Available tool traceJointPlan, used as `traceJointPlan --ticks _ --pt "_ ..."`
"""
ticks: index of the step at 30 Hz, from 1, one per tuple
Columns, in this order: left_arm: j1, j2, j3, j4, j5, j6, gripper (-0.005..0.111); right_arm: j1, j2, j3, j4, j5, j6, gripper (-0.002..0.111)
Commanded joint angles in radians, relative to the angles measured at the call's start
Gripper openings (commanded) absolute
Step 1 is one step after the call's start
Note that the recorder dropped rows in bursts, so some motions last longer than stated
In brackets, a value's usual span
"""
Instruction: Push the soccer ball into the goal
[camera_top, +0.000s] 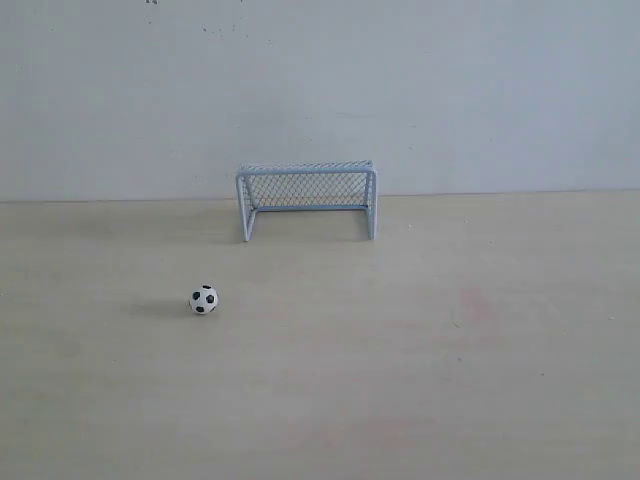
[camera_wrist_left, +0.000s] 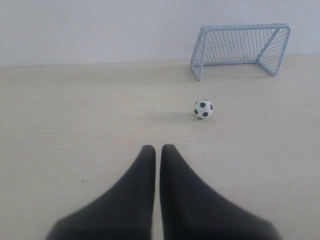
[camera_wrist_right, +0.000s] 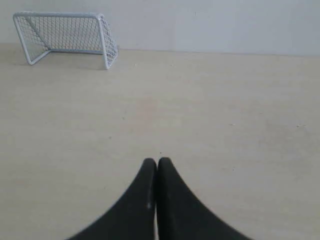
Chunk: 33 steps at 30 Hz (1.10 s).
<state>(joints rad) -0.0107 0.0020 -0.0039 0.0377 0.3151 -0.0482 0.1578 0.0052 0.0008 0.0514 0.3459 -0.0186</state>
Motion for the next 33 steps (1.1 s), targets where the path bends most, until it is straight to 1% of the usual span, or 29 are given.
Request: traceJointPlan --ticks 1,5,7,11,14,17,21,26,27,29,31,32,33 --pt "0.002 -0.002 0.004 0.004 -0.004 0.004 0.004 -0.007 -0.005 -0.001 -0.002 0.0 -0.002 0.0" --pt "0.002 -0.002 0.004 0.004 -0.004 0.004 0.004 -0.007 -0.005 -0.001 -0.002 0.0 -0.002 0.0" --pt "0.002 -0.002 0.0 -0.019 -0.022 -0.034 0.004 -0.007 -0.005 -0.001 -0.002 0.0 -0.002 0.0" --pt "0.002 -0.002 -0.141 -0.136 -0.022 -0.053 0.004 -0.007 -0.005 -0.001 -0.002 0.0 -0.002 0.0" --pt "0.002 -0.002 -0.222 -0.146 -0.02 -0.053 0.004 -0.007 -0.005 -0.001 -0.002 0.0 -0.002 0.0" --pt "0.002 -0.002 -0.247 -0.146 -0.023 -0.053 0.004 -0.007 -0.005 -0.001 -0.002 0.0 -0.002 0.0" --pt "0.002 -0.002 -0.249 -0.146 -0.059 -0.047 0.004 -0.007 -0.005 -0.001 -0.002 0.0 -0.002 0.0" --pt "0.002 -0.002 -0.249 -0.146 -0.18 -0.047 0.004 -0.007 -0.005 -0.001 -0.002 0.0 -0.002 0.0" --pt "0.002 -0.002 -0.249 -0.157 -0.221 -0.049 0.004 -0.007 -0.005 -0.001 -0.002 0.0 -0.002 0.0" --pt "0.002 -0.002 -0.249 -0.207 -0.343 -0.087 0.004 -0.007 -0.005 -0.001 -0.002 0.0 -0.002 0.0" --pt "0.002 -0.002 -0.249 -0.304 -0.476 -0.178 0.004 -0.007 -0.005 -0.001 -0.002 0.0 -0.002 0.0" --pt "0.002 -0.002 -0.249 -0.357 -0.554 -0.222 0.004 -0.007 -0.005 -0.001 -0.002 0.0 -0.002 0.0" --pt "0.002 -0.001 -0.249 -0.393 -0.659 -0.267 0.004 -0.007 -0.005 -0.001 -0.002 0.0 -0.002 0.0"
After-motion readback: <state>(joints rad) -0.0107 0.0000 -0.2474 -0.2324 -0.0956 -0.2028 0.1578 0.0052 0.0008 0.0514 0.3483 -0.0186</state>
